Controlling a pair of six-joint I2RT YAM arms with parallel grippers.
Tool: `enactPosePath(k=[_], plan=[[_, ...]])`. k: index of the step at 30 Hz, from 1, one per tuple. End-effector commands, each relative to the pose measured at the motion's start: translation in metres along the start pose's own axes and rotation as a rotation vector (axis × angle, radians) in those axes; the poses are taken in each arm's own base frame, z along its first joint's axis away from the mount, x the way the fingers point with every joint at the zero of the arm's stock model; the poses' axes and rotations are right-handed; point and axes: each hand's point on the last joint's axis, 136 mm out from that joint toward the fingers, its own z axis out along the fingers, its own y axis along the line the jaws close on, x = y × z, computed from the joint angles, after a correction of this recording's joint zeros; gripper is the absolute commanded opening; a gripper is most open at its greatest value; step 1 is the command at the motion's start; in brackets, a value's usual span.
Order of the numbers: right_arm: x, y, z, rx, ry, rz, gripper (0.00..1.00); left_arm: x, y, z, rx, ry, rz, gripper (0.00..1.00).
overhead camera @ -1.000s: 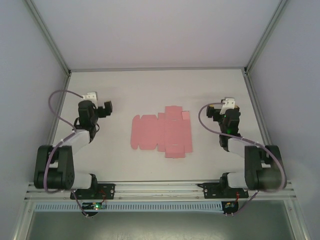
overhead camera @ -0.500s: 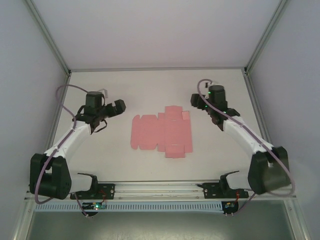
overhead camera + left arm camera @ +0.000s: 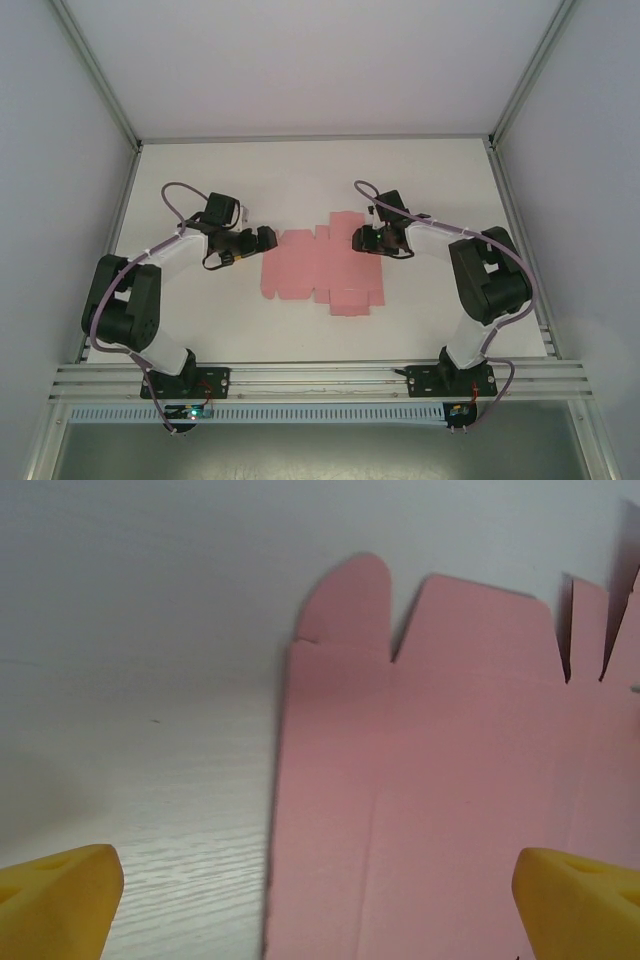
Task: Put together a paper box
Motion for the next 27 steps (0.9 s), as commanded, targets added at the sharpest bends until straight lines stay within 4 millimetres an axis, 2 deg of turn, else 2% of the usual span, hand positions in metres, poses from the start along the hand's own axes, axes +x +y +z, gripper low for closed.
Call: enactPosePath(k=[1, 3, 7, 13, 17, 21, 27], plan=[[0.017, -0.035, 0.014, 0.102, 0.040, 0.087, 0.48, 0.006, -0.022, 0.009, 0.108, 0.053, -0.005, 1.00], [0.025, -0.046, 0.019, 0.126, 0.051, 0.111, 0.46, 0.010, -0.022, 0.015, 0.112, 0.080, -0.007, 1.00], [0.037, -0.049, 0.029, 0.107, 0.081, 0.110, 0.45, 0.019, -0.021, 0.028, 0.115, 0.139, -0.015, 0.99], [0.046, -0.049, 0.036, 0.092, 0.110, 0.103, 0.42, 0.025, -0.046, 0.043, 0.258, 0.191, -0.022, 0.97], [0.049, -0.050, 0.036, 0.095, 0.112, 0.090, 0.41, 0.023, -0.058, 0.043, 0.307, 0.193, 0.004, 0.95], [0.053, -0.052, 0.037, 0.097, 0.121, 0.083, 0.41, 0.016, -0.079, 0.039, 0.418, 0.183, 0.011, 0.94], [0.054, -0.051, 0.039, 0.086, 0.118, 0.073, 0.40, 0.005, -0.104, 0.018, 0.515, 0.129, 0.051, 0.92]])
